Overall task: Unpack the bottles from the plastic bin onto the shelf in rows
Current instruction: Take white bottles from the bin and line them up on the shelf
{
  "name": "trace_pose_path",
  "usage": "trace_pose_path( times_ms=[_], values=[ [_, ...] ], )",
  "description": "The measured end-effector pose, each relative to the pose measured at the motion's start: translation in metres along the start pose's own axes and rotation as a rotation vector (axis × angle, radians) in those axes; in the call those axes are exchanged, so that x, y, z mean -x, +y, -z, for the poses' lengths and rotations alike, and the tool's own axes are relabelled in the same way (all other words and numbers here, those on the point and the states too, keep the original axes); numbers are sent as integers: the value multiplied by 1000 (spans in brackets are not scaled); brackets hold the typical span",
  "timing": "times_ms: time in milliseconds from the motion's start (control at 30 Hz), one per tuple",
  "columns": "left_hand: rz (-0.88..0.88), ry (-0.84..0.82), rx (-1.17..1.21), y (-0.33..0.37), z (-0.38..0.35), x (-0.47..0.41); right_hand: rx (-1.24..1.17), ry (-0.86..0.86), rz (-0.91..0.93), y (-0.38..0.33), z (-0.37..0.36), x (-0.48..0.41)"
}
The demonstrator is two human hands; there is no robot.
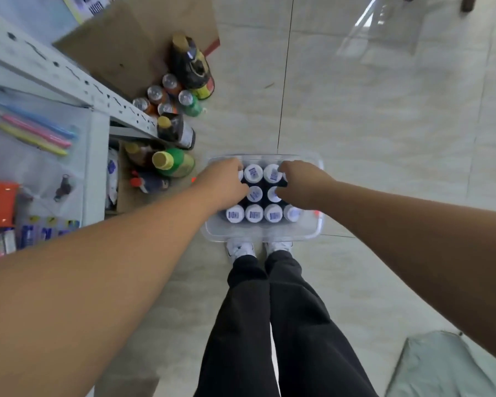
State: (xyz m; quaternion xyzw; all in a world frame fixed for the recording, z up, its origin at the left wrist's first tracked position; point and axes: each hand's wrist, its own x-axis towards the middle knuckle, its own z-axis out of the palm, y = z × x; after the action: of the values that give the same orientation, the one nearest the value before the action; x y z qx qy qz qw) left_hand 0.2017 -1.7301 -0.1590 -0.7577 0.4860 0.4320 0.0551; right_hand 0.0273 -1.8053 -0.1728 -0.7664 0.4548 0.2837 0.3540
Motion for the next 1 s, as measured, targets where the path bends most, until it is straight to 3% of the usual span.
trace_pose_path(
  times_ms=[300,533,833,1000],
  values=[
    [148,64,124,-26,-51,-55,233,129,20,-6,-41,-53],
    [207,161,227,-29,-72,-65,361,261,212,-6,-69,-61],
    [258,283,406,-34,-85,-71,324,299,14,-37,-87,-93],
    [222,327,359,-37,-89,-71,267,327,5,-36,-84,-95]
  ],
)
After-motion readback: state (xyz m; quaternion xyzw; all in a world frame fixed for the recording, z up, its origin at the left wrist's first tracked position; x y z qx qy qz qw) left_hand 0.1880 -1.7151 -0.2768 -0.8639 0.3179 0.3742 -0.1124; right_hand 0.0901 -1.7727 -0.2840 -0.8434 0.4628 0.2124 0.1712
